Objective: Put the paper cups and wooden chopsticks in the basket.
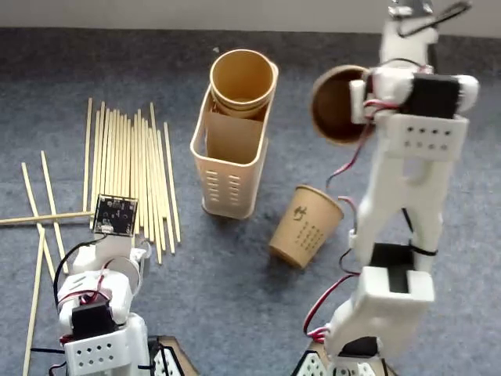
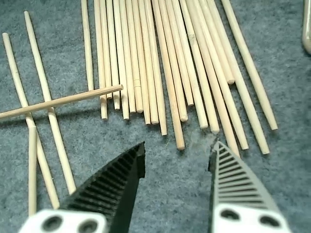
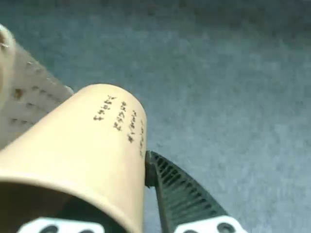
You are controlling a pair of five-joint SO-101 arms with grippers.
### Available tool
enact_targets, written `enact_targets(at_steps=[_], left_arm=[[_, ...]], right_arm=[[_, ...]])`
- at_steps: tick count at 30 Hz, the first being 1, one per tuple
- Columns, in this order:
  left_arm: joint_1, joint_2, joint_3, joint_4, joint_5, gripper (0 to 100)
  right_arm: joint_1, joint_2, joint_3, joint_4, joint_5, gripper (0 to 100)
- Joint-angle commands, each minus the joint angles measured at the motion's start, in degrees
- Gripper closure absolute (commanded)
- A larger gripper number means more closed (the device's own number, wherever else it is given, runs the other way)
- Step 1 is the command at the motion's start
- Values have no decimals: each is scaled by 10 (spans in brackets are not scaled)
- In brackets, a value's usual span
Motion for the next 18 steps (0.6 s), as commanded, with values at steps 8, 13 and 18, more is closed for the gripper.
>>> enact_targets(at_steps=[8, 13, 18], left_arm=[[11, -10, -2, -11, -4, 779], [11, -10, -2, -10, -4, 779], [11, -10, -2, -8, -4, 779]], right_arm=[[-166, -3, -166, -6, -40, 992], [-193, -2, -103, -35, -38, 992], [-184, -2, 24, -151, -39, 992]])
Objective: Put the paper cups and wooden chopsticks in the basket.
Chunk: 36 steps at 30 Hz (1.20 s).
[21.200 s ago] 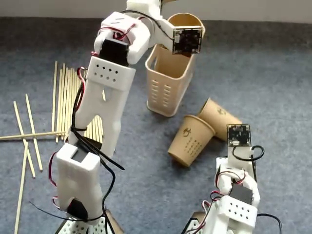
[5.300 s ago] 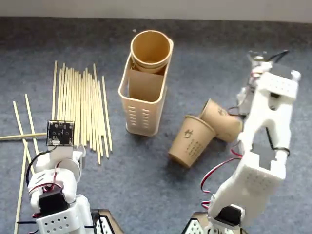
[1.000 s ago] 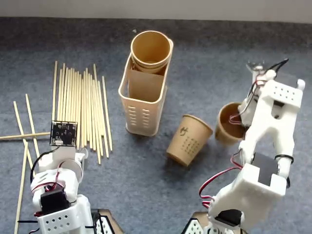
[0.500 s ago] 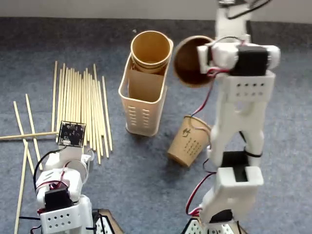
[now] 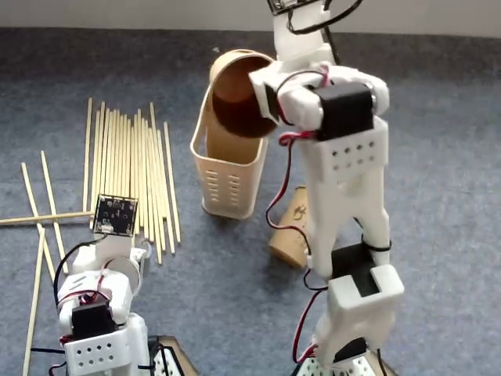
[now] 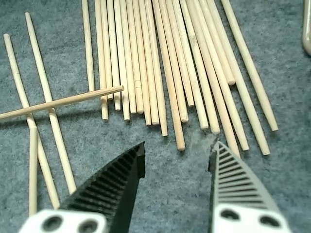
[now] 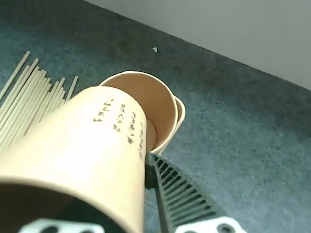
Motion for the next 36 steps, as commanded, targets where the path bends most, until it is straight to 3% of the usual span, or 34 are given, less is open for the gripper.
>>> enact_targets(at_steps=[1, 8, 15, 17, 22, 25, 36], left_arm=[[11, -10, -2, -6, -4, 779], [11, -10, -2, -7, -4, 779], [11, -10, -1, -7, -4, 779], [11, -10, -1, -6, -4, 779], [11, -10, -1, -4, -4, 779], [11, -10, -1, -4, -4, 779], [12, -10, 7, -8, -4, 779]], right_arm=[[2, -7, 74, -87, -5, 992], [3, -7, 142, -122, -4, 992], [15, -7, 139, -29, 6, 982], [15, -9, 137, -14, 29, 916], [14, -18, 92, -14, 18, 592], [13, -22, 52, -14, 16, 476], [15, -17, -190, 43, 14, 456]])
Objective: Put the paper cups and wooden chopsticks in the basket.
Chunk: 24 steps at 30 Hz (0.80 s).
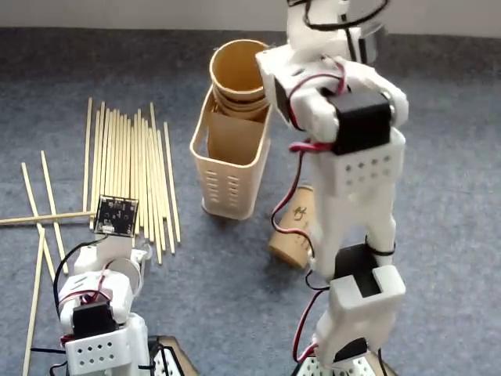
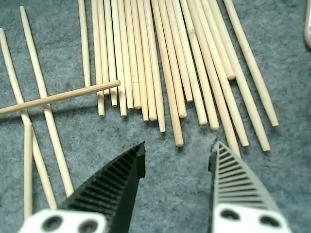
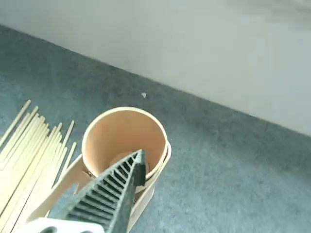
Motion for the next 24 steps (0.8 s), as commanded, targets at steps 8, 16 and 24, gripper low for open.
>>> enact_targets(at_steps=[8, 16, 24], left_arm=[[12, -10, -4, -8, -4, 779], [36, -11, 10, -14, -4, 779], [36, -11, 15, -28, -4, 779]], right_arm=[[188, -31, 75, 80, -2, 456], [285, -86, 518, 41, 39, 456], [292, -281, 822, -124, 47, 698]])
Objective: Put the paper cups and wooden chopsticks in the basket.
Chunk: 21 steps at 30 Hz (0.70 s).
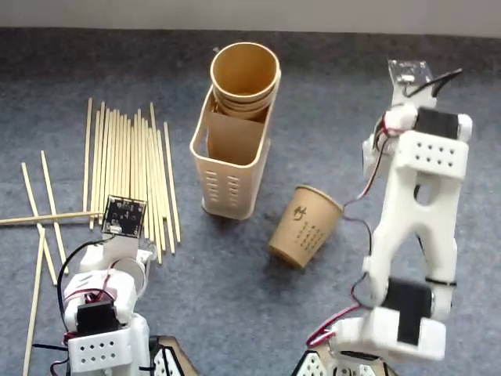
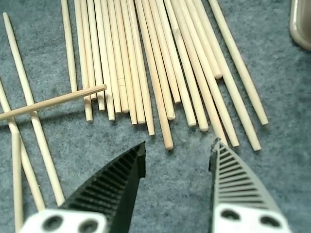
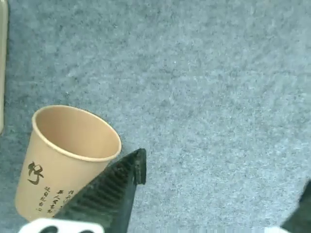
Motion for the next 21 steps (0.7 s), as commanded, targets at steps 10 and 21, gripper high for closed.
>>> enact_targets(at_steps=[10, 21], left_arm=[[13, -11, -3, -24, -4, 779], [8, -10, 19, -83, -4, 779]], right_arm=[[4, -235, 301, -95, 30, 797], [-66, -239, 412, -211, -98, 800]])
